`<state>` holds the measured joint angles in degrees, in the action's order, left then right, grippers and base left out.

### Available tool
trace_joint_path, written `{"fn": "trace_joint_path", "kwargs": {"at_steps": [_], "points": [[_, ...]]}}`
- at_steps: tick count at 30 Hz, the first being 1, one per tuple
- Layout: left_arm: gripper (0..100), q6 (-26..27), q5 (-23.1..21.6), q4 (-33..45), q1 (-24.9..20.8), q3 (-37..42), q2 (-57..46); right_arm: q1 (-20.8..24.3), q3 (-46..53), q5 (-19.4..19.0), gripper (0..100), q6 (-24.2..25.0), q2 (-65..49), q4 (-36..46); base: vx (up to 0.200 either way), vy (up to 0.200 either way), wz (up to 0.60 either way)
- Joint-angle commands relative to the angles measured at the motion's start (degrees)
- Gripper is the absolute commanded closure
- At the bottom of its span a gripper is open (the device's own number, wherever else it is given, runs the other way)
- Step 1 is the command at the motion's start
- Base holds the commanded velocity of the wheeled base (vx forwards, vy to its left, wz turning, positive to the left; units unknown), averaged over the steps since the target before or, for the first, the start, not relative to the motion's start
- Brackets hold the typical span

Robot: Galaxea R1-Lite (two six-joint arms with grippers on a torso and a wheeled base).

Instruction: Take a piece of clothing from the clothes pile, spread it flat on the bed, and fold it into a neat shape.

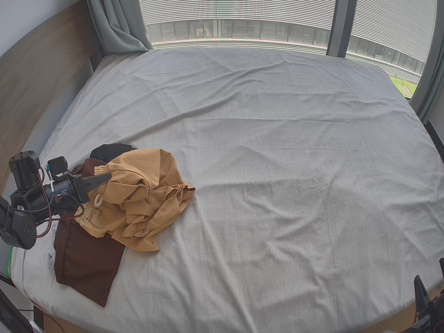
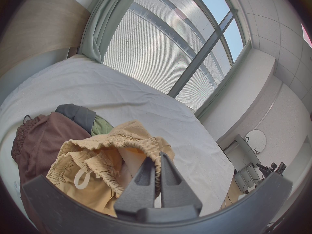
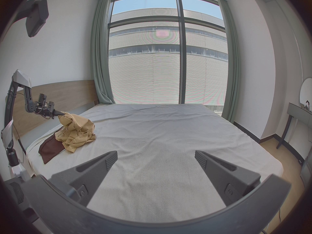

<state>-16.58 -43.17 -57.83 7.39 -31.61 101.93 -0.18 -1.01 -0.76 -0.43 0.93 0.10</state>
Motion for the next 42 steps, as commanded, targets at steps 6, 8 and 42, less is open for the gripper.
{"fn": "trace_joint_path", "kwargs": {"at_steps": [6,8,42], "points": [[100,-1.79,0.45,-1.05,-1.15,1.64,-2.17,0.01,1.01,-0.04,0,-0.01,-0.84,-0.01,0.000,0.000,0.00],[100,-3.90,0.45,-1.32,-1.24,1.38,-2.26,0.01,1.01,-0.04,0,-0.01,-0.84,-0.01,0.000,0.000,0.00],[100,-33.17,27.26,-21.45,-19.34,2.78,-2.08,0.01,1.01,0.05,0,0.08,-0.84,-0.01,0.000,0.000,0.00]]}}
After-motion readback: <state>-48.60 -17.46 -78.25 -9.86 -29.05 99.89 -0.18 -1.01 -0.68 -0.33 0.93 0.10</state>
